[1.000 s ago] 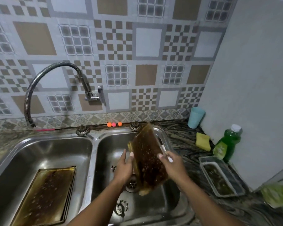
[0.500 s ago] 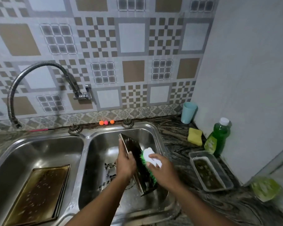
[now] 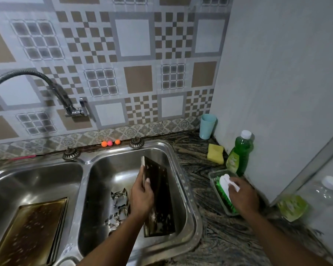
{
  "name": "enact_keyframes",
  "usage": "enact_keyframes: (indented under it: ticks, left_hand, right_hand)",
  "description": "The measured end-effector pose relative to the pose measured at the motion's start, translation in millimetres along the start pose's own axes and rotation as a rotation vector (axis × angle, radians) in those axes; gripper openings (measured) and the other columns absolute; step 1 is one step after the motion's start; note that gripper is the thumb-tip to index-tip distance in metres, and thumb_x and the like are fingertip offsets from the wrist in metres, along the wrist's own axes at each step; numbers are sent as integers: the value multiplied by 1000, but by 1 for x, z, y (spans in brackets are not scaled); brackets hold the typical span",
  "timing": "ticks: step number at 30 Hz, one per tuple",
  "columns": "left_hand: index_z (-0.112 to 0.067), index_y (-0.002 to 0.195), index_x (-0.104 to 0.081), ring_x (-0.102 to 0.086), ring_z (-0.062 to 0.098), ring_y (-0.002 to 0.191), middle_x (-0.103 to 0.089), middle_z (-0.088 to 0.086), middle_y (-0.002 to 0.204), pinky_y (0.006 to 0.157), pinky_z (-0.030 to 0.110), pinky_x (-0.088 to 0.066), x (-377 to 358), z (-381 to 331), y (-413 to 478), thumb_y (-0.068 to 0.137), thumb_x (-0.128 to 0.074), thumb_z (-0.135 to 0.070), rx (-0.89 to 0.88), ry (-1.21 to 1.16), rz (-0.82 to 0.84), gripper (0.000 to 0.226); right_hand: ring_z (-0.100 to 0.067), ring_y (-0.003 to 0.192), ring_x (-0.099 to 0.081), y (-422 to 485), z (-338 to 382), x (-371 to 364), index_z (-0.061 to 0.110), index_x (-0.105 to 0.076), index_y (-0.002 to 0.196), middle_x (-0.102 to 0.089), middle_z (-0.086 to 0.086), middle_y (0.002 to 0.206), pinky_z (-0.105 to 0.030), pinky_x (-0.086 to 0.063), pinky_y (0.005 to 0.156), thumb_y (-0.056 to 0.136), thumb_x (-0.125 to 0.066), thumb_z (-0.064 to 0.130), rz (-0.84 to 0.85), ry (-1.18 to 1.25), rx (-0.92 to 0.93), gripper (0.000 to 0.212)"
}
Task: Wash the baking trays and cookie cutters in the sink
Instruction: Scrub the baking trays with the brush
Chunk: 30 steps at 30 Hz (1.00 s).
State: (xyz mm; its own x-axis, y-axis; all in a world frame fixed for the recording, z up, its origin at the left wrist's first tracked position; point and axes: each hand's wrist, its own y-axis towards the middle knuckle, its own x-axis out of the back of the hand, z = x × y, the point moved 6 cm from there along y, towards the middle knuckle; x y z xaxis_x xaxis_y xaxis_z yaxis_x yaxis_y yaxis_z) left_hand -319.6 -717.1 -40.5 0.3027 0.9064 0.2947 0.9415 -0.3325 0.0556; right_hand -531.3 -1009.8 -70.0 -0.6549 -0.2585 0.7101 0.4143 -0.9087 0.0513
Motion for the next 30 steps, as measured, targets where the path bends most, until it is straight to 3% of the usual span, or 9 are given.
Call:
enact_keyframes:
  ticks: [6, 10, 14, 18, 21, 23, 25, 28, 30]
  left_hand:
    - [-27, 153, -39, -43, 6, 138, -49, -12, 147, 112, 26, -38, 18, -1, 3, 105, -46, -14, -37, -37, -21, 50]
    - [-29, 150, -44, -47, 6, 136, -53, -10, 144, 105, 9, -38, 39, -1, 10, 104, -48, -13, -49, -91, -14, 48]
    - [-33, 145, -50, -54, 9, 131, -61, -9, 137, 112, 35, -43, 56, 0, 18, 103, -50, -11, -6, -187, 10, 48]
    - [-37, 145, -50, -58, 9, 128, -63, -7, 137, 111, 41, -45, 72, -3, 22, 104, -50, -11, -27, -219, 88, 49]
    - [-30, 144, -50, -58, 6, 127, -62, -6, 139, 113, 37, -43, 88, -13, 25, 102, -51, -6, -55, -231, 84, 49]
    - [-33, 141, -49, -58, 4, 126, -60, -3, 141, 113, 34, -43, 106, -13, 28, 102, -50, -3, -31, -270, 48, 49]
    - [-34, 143, -48, -59, 15, 128, -62, 0, 139, 112, 44, -43, 128, -4, 29, 103, -50, -5, 2, -320, 32, 49]
    - [-27, 148, -47, -52, 42, 122, -66, 17, 130, 105, 61, -38, 147, -1, 28, 103, -50, -10, 19, -347, 70, 48]
    - [-23, 147, -48, -65, 22, 115, -73, 0, 120, 97, 44, -54, 157, -3, 34, 103, -50, -8, 7, -352, 49, 47]
  right_hand:
    - [-40, 109, -62, 1, 2, -8, 24, -71, 118, -68, -13, 124, -48, -53, 89, 95, -61, 26, 23, -10, -43, 25]
    - [-43, 106, -61, -7, 35, 10, 22, -66, 119, -66, -16, 123, -49, -51, 91, 96, -55, 28, -218, 170, -215, 26]
    - [-35, 107, -63, -26, 118, -21, 14, -68, 121, -66, -12, 124, -39, -51, 90, 97, -54, 15, -205, 452, -208, 28]
    - [-24, 93, -66, -56, 204, -91, 22, -75, 100, -73, 0, 109, -32, -54, 82, 91, -60, 15, -37, 694, -295, 19]
    - [-21, 92, -68, -91, 266, -130, 28, -73, 93, -74, 1, 107, -37, -58, 85, 90, -61, 19, 47, 696, -167, 16]
    - [-11, 90, -67, -121, 302, -138, 26, -75, 97, -74, 8, 104, -27, -56, 80, 91, -62, 23, 73, 636, 60, 14]
    - [-6, 89, -65, -138, 317, -138, 24, -76, 101, -73, 12, 100, -10, -47, 73, 92, -62, 22, 86, 516, 238, 17]
    - [-25, 96, -68, -122, 300, -138, 21, -76, 97, -75, -1, 101, -22, -39, 68, 93, -60, 20, 22, 450, 37, 16]
    - [-23, 94, -68, -138, 317, -141, 23, -74, 90, -76, 1, 100, -25, -42, 71, 92, -61, 19, 10, 472, 73, 14]
